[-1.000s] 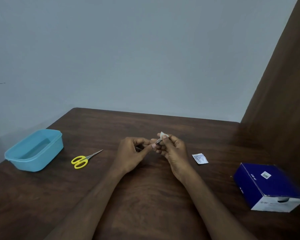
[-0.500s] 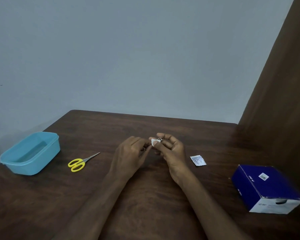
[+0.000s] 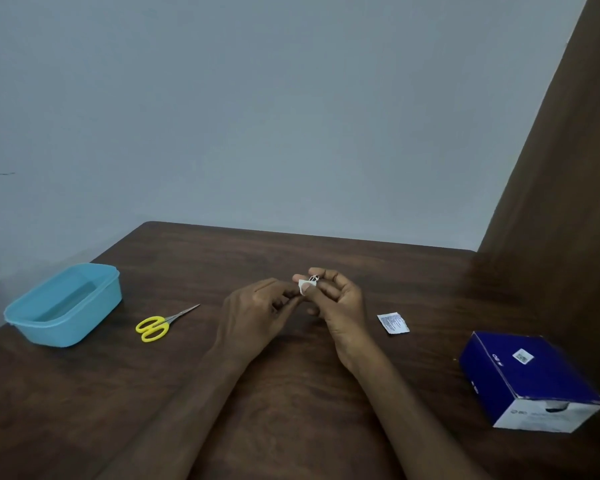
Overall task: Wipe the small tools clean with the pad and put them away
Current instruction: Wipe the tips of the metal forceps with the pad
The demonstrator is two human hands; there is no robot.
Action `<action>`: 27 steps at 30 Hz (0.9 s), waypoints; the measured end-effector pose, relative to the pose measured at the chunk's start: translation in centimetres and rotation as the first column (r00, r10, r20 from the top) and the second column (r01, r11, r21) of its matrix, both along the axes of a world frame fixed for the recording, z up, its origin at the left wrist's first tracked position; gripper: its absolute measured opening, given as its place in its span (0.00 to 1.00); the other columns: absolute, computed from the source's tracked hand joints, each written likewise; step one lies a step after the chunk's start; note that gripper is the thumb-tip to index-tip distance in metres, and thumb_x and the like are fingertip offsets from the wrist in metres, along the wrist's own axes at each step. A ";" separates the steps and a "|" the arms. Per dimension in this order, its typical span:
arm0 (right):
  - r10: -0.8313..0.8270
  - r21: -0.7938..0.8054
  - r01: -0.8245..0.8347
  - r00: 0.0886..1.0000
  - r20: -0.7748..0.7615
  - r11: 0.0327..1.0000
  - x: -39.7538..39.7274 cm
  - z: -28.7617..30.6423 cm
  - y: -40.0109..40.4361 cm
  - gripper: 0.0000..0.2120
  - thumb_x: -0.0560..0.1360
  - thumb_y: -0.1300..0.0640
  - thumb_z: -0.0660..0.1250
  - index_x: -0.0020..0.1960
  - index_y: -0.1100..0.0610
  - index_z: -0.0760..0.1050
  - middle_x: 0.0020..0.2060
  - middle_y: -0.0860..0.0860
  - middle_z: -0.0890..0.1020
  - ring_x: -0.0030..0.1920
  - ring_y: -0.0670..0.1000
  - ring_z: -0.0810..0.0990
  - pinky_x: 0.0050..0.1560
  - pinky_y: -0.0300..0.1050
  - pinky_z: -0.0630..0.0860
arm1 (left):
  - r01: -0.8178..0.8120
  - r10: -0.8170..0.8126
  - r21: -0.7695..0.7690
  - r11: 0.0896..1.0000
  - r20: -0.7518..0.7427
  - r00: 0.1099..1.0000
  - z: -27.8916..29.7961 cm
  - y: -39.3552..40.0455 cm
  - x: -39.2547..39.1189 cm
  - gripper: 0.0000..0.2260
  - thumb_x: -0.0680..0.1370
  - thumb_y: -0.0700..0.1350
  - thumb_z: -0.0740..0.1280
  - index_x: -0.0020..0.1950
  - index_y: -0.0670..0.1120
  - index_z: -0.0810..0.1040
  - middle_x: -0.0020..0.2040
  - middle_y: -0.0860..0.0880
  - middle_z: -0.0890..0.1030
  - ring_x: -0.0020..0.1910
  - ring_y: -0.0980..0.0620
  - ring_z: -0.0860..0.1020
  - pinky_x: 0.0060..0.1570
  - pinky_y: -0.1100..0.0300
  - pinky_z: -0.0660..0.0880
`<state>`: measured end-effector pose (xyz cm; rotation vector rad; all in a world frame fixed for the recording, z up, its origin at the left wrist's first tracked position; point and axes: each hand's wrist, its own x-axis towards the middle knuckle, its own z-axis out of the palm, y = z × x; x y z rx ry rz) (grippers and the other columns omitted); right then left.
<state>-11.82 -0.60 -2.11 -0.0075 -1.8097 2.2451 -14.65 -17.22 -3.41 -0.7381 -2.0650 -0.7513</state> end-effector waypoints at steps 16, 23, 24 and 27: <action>-0.246 -0.003 0.250 0.952 -0.183 0.968 1.4 0.7 1.1 0.02 0.80 0.58 0.74 0.52 0.52 0.85 0.54 0.46 0.88 0.52 0.44 0.84 0.41 0.44 0.79 | -0.055 -0.072 0.344 0.937 0.344 0.936 1.3 1.0 2.7 0.04 0.80 0.48 0.76 0.45 0.53 0.86 0.36 0.59 0.84 0.33 0.60 0.80 0.33 0.63 0.76; -0.138 0.093 0.167 0.955 -0.261 0.982 2.8 0.1 1.1 0.12 0.73 0.67 0.78 0.39 0.51 0.85 0.51 0.52 0.88 0.51 0.47 0.86 0.53 0.49 0.81 | -0.258 -0.739 0.858 0.444 0.514 0.435 3.1 1.9 4.1 0.06 0.82 0.40 0.71 0.47 0.44 0.86 0.37 0.52 0.84 0.28 0.59 0.75 0.25 0.68 0.68; -0.118 0.100 0.150 0.955 -0.271 0.984 2.8 0.0 0.9 0.13 0.72 0.68 0.79 0.39 0.51 0.85 0.50 0.54 0.88 0.51 0.48 0.87 0.53 0.47 0.81 | -0.279 -0.777 0.861 0.426 0.506 0.375 3.3 1.9 4.2 0.05 0.82 0.40 0.71 0.48 0.44 0.86 0.36 0.52 0.83 0.28 0.60 0.75 0.25 0.69 0.68; -0.091 0.108 0.124 0.959 -0.269 0.986 2.6 0.1 1.0 0.09 0.71 0.68 0.80 0.42 0.55 0.85 0.43 0.56 0.88 0.45 0.51 0.86 0.51 0.46 0.80 | -0.278 -0.809 0.839 0.468 0.533 0.248 3.7 2.0 4.5 0.05 0.83 0.39 0.70 0.48 0.42 0.85 0.35 0.52 0.82 0.27 0.60 0.75 0.24 0.70 0.69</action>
